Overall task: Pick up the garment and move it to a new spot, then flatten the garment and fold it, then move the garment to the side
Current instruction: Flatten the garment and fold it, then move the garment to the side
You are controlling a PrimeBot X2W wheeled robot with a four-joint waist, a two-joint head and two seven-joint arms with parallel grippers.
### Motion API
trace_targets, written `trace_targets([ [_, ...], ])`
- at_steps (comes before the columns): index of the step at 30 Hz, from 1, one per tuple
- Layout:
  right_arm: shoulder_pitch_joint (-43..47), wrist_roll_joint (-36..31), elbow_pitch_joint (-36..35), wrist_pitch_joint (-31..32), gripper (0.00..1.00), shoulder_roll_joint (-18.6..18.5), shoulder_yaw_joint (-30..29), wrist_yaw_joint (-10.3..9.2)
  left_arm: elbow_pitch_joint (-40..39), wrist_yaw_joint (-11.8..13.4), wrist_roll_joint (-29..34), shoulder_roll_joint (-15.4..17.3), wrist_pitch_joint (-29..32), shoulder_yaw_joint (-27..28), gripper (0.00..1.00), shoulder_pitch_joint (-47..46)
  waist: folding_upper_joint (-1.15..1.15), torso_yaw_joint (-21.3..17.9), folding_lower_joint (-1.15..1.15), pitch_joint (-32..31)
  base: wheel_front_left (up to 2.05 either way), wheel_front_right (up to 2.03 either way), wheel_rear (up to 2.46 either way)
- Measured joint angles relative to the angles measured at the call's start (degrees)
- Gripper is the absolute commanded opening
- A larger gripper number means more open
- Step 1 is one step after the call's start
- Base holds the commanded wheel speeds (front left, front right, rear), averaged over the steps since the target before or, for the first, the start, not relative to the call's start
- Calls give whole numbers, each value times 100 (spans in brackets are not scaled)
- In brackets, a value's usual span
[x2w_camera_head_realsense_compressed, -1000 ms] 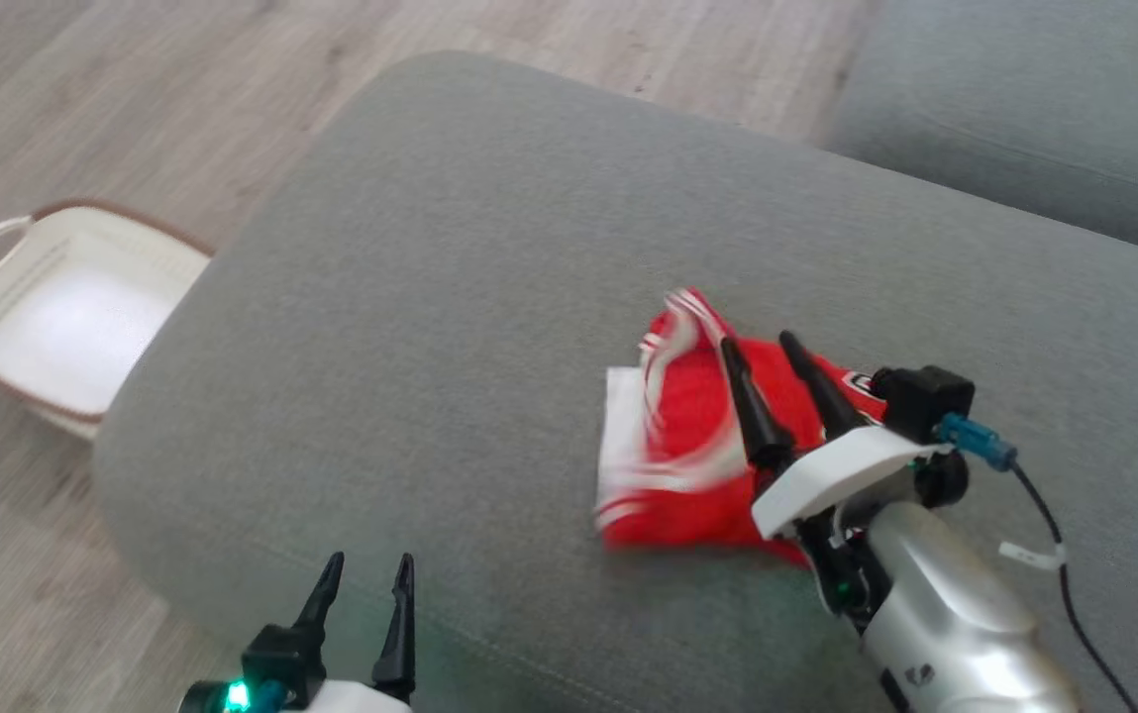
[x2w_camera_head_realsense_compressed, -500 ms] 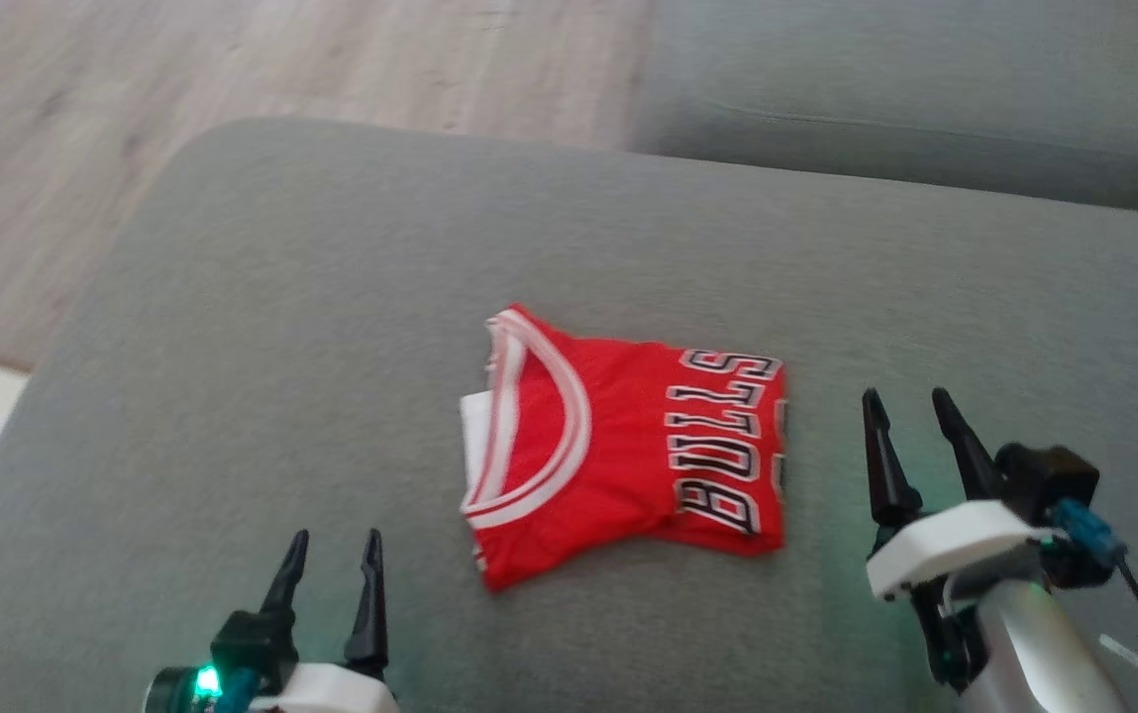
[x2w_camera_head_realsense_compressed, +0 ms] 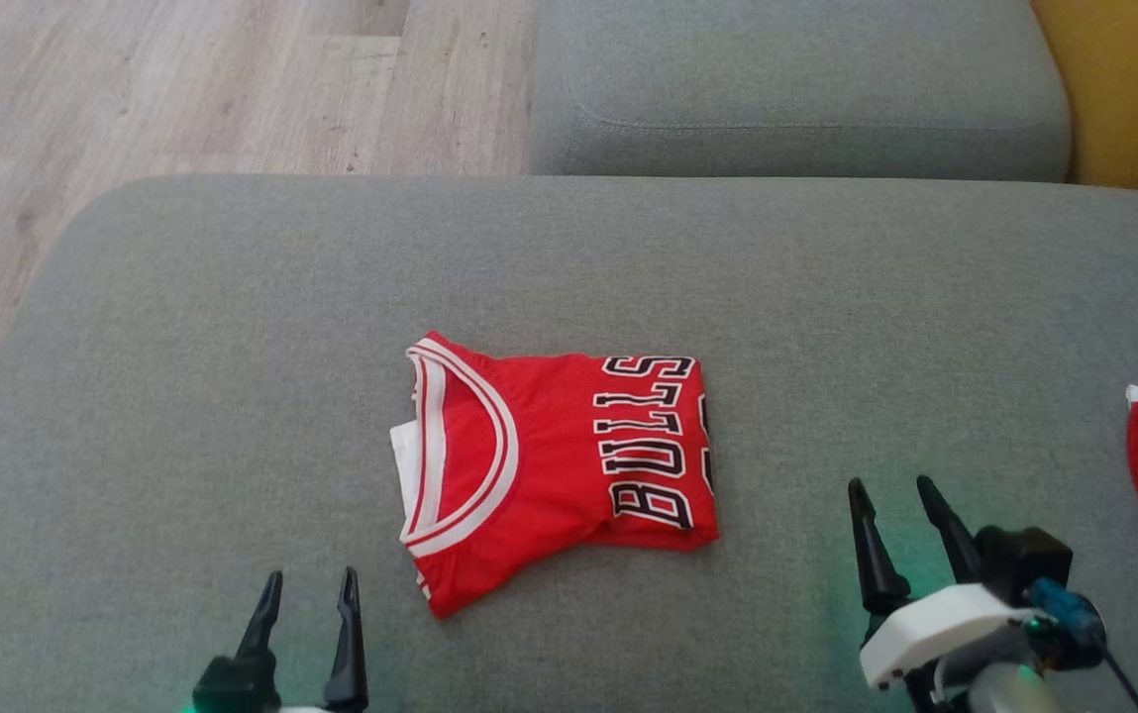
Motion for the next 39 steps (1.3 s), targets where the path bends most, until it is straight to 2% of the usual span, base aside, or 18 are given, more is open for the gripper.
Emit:
trace_targets([
  [8, 79, 87, 1, 0, 100, 11, 107, 0, -108, 42, -14, 1, 0, -21, 100, 97, 0, -28, 0, -33, 0, 0, 0],
  [11, 50, 177, 225, 0, 100, 13, 253, 0, -114, 40, -15, 0, 0, -75, 100, 93, 0, 22, 0, 17, 0, 0, 0],
  [14, -57, 253, 466, 0, 100, 13, 498, 0, -111, 27, -16, 2, 0, -213, 100, 77, 0, 166, 0, 71, 0, 0, 0],
  [18, -644, 328, 753, 0, 100, 15, 627, 0, -92, -79, -14, 3, 0, -443, 100, -18, 0, 471, 0, 181, 0, 0, 0],
  [23, -1463, 319, 1619, 0, 100, 9, 595, 0, -37, -123, -14, 2, 0, -578, 100, -129, 0, 930, 1, 358, 0, 0, 0],
  [28, -1779, 324, 2735, 55, 100, 8, 637, 0, 40, -125, -15, 3, 0, -576, 100, -124, 0, 1299, 1, 519, 0, 0, 0],
  [29, -1857, 332, 2852, 58, 87, 1, 656, 0, 42, -125, -15, 5, 0, -572, 100, -124, 0, 1346, 1, 549, 0, 0, 0],
  [30, -1952, 330, 2961, 60, 0, -12, 702, 0, 42, -125, -15, 7, 0, -572, 100, -124, 0, 1380, 1, 576, 0, 0, 0],
  [35, -2158, 423, 3151, 41, 0, 14, 966, 0, 41, -123, -74, 8, 0, -543, 100, -114, 0, 1273, 1, 579, 0, 0, 0],
  [39, -2113, 372, 3169, 14, 0, 35, 938, 1, 27, -124, -107, 8, 0, -533, 100, -83, 0, 903, 1, 474, 0, 0, 0],
])
